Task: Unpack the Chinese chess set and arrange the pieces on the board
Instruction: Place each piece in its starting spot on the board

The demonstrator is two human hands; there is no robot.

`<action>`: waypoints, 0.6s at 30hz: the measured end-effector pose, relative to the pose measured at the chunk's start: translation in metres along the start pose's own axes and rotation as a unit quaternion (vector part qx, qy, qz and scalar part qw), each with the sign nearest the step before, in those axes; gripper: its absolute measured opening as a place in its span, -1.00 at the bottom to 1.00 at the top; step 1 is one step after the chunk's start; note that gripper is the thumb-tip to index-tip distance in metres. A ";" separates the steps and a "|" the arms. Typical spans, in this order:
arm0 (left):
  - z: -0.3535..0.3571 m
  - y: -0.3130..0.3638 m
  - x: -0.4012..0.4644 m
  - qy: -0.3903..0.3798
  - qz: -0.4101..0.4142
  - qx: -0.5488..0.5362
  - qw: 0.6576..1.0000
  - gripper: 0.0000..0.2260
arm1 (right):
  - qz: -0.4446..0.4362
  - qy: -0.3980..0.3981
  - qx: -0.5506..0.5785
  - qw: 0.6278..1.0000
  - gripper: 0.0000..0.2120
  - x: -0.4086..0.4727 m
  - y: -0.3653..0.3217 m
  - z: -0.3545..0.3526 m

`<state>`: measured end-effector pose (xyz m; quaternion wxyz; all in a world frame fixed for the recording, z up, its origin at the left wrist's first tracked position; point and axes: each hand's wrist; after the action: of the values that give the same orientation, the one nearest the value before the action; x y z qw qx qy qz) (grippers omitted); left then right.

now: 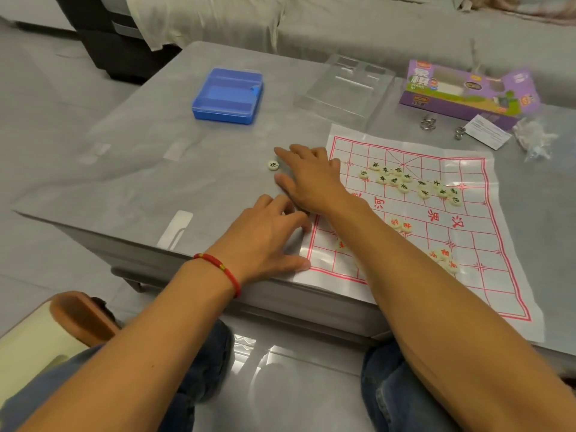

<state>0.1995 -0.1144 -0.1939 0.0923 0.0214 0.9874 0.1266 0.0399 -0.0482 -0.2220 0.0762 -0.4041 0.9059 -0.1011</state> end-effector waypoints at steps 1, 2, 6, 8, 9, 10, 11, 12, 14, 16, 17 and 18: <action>0.000 -0.001 0.000 0.002 0.002 0.000 1.000 -0.46 | -0.013 0.003 -0.003 1.000 -0.54 0.002 -0.003 0.001; 0.001 -0.002 0.000 0.003 0.003 0.000 1.000 -0.45 | -0.028 0.007 -0.002 1.000 -0.58 0.004 -0.003 0.001; 0.002 -0.002 0.000 0.005 0.004 0.009 1.000 -0.45 | -0.070 0.033 0.045 0.996 -0.70 0.006 -0.004 -0.002; 0.002 -0.001 0.000 0.003 0.002 0.011 1.000 -0.46 | -0.071 0.042 0.058 0.995 -0.74 0.006 -0.005 -0.004; 0.002 -0.001 0.001 0.001 0.001 0.011 1.000 -0.46 | -0.070 0.043 0.056 0.995 -0.75 0.005 -0.005 -0.005; 0.001 -0.001 0.000 -0.001 0.000 0.010 1.000 -0.46 | -0.069 0.042 0.054 0.995 -0.75 0.004 -0.005 -0.006; 0.001 -0.001 0.000 -0.002 0.000 0.010 1.000 -0.46 | -0.067 0.041 0.055 0.995 -0.75 0.002 -0.005 -0.007; 0.000 0.000 0.000 -0.002 0.000 0.011 1.000 -0.47 | -0.064 0.039 0.058 0.996 -0.75 -0.001 -0.004 -0.009; -0.001 -0.001 0.000 -0.006 0.001 0.009 1.000 -0.47 | -0.057 0.047 0.064 0.995 -0.74 -0.007 0.002 -0.016; -0.002 -0.001 -0.001 -0.009 -0.001 0.002 1.000 -0.47 | -0.039 0.070 0.073 0.994 -0.74 -0.014 0.016 -0.028; -0.002 -0.001 -0.001 -0.012 -0.001 -0.003 1.000 -0.48 | -0.024 0.089 0.078 0.993 -0.74 -0.018 0.027 -0.035; -0.003 -0.001 -0.001 -0.015 -0.002 -0.009 1.000 -0.49 | -0.001 0.110 0.086 0.990 -0.74 -0.024 0.040 -0.041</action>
<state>0.1999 -0.1162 -0.1913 0.1078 0.0201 0.9848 0.1345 0.0179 0.0004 -0.1905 0.0109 -0.3832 0.8964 -0.2226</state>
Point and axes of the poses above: each hand's wrist, its own x-axis towards the middle knuckle, its own z-axis out of the palm, y = z × x, and after that the axes turned 8 degrees about -y, right-handed
